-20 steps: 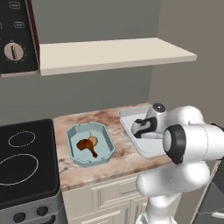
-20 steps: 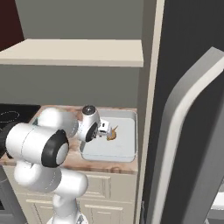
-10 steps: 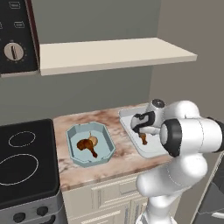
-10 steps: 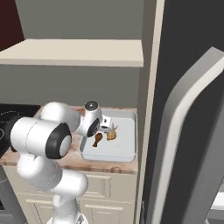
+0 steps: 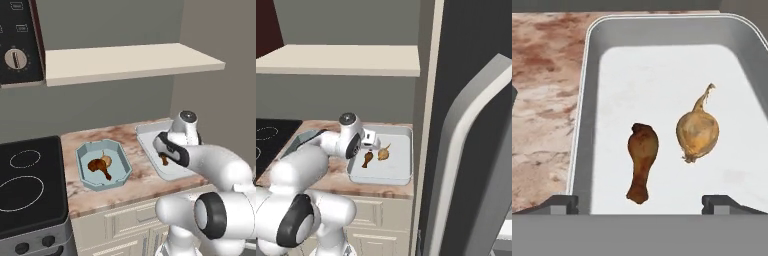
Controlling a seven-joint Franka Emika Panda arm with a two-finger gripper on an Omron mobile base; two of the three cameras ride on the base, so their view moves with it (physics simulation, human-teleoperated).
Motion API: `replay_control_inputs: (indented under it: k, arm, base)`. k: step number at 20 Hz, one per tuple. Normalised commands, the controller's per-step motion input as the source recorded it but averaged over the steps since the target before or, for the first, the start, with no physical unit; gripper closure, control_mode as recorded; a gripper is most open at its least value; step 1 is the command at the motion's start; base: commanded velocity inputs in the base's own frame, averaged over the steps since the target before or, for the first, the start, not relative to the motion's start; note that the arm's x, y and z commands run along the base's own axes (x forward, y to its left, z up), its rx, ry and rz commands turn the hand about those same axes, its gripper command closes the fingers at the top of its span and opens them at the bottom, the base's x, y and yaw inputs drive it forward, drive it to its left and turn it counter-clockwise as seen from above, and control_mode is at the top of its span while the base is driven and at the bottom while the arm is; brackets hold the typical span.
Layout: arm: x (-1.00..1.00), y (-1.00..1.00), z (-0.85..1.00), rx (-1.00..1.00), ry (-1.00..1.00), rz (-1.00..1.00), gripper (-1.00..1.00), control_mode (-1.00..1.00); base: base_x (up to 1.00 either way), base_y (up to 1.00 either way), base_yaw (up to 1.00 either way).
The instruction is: Place one onion and one chicken drumstick in each tupperware on the nearby counter, to pack two identical lunches.
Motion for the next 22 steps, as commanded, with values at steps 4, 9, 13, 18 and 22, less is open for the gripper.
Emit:
replay_control_inputs:
  k: [4, 9, 13, 18, 22]
  arm:
    - [-0.47, 0.53, 0.67, -0.15, -0.11, 0.00, -1.00, -1.00]
    - [-0.64, 0.60, 0.43, -0.19, -0.22, 0.00, -1.00, -1.00]
    - [-0.95, 0.52, 0.28, -0.21, -0.37, 0.00, -1.00, -1.00]
    - [-1.00, 0.53, 0.47, -0.22, -0.42, 0.00, -1.00, -1.00]
    - [-1.00, 0.59, 0.66, -0.24, -0.43, 0.00, -1.00, -1.00]
  base:
    - [0.00, 0.00, 0.00]
    - [0.00, 0.00, 0.00]
    - [0.00, 0.00, 0.00]
    - [0.00, 0.00, 0.00]
    - [0.00, 0.00, 0.00]
